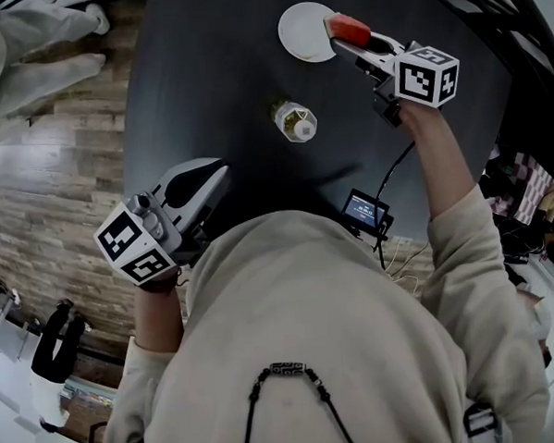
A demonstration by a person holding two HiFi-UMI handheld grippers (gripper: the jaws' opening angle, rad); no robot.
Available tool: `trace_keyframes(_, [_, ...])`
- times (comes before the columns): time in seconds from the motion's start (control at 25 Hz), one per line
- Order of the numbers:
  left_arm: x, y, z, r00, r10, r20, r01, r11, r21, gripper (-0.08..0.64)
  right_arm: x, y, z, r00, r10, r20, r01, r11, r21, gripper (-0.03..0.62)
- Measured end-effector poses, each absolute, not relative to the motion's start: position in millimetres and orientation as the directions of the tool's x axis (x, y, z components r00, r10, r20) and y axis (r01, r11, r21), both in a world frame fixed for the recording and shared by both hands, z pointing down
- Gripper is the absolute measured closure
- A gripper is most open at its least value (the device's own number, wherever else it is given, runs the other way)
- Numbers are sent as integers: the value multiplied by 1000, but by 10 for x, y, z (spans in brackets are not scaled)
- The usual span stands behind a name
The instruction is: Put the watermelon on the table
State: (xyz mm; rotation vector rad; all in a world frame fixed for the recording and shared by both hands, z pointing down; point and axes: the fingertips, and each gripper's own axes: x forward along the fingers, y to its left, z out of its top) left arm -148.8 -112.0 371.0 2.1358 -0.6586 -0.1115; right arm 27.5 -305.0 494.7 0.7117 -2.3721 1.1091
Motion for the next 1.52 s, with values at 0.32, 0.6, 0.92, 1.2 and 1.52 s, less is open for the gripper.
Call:
trace_keyframes(0.32, [-1458, -1111, 3746, 856, -497, 143, -404, -471, 784, 561, 232, -3124, 5508, -724, -235, 649, -663, 495, -561, 414])
trace_keyframes(0.6, [-1476, -1088, 3777, 853, -500, 149, -408, -462, 787, 561, 209, -3300, 5857, -661, -240, 711, -721, 467, -512, 414])
trace_keyframes(0.92, [-1484, -1082, 3806, 851, -503, 153, -410, -452, 793, 561, 239, -3319, 6303, -555, -212, 805, -789, 442, -427, 413])
trace_keyframes(1.2, [-1543, -1072, 3841, 839, -518, 167, -425, -433, 795, 561, 280, -3243, 6456, -485, -197, 852, -808, 474, -350, 413])
trace_keyframes(1.52, [-1495, -1059, 3853, 839, -517, 169, -429, -439, 790, 561, 304, -3255, 6411, -465, -234, 854, -809, 504, -303, 407])
